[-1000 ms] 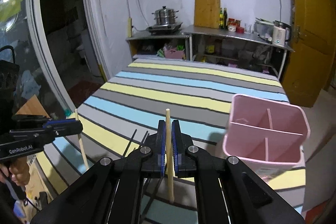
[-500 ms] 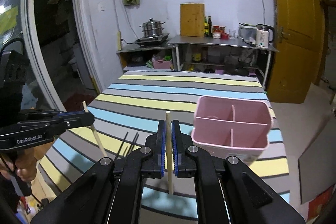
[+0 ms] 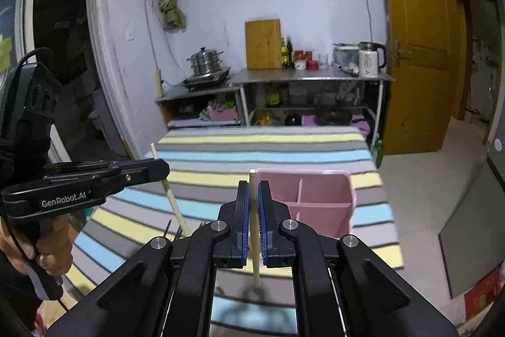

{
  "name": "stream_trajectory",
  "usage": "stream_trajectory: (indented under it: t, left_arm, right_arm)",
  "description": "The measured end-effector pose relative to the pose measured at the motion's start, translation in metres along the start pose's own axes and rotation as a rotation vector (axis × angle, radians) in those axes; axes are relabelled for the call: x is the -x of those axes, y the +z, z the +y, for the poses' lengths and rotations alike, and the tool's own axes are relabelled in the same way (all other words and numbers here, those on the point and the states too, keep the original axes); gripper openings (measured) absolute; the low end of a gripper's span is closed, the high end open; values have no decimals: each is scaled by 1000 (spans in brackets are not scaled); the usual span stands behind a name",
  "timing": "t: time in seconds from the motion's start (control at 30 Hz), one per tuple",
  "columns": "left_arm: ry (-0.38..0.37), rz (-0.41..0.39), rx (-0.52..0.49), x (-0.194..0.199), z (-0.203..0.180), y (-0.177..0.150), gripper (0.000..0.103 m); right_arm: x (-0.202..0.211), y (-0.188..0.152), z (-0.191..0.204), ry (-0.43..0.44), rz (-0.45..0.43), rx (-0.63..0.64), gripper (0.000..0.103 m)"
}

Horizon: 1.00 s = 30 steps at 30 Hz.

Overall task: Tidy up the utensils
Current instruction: 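Carry the wooden chopsticks in both grippers up over the pink utensil holder, then lower the chopsticks into the pink holder and open both grippers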

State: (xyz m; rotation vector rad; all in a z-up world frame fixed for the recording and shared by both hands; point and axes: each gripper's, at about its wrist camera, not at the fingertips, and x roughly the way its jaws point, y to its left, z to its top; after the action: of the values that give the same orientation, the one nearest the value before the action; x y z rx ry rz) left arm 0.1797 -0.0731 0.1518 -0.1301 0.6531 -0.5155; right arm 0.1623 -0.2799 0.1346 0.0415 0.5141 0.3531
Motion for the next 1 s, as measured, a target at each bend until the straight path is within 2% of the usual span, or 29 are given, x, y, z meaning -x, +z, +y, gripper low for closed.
stream_trajectory:
  t: [0.17,0.37,0.5,0.7,0.87,1.0]
  left_arm:
    - [-6,-44,16,-6,1,28,5]
    - [3,-77,33,-22,5,45,5]
    - [7,-70,54,-41,12,42,5]
    - [9,5,75,-71,25,19,5]
    - [19,48,70,-83,31,6,6]
    - [18,56,69,-83,31,2,6]
  right_arm:
    - [6,27,-9,-19,-63,-26,6]
    - [-4,44,-21,-37,-108,-71,6]
    - [-23,40,-30,-44,-88,-96,6]
    - [-59,15,-38,-40,5,-111,6]
    - [-79,-4,-44,-38,67,-122,6]
    - [-83,-11,-43,-25,79,-118,6]
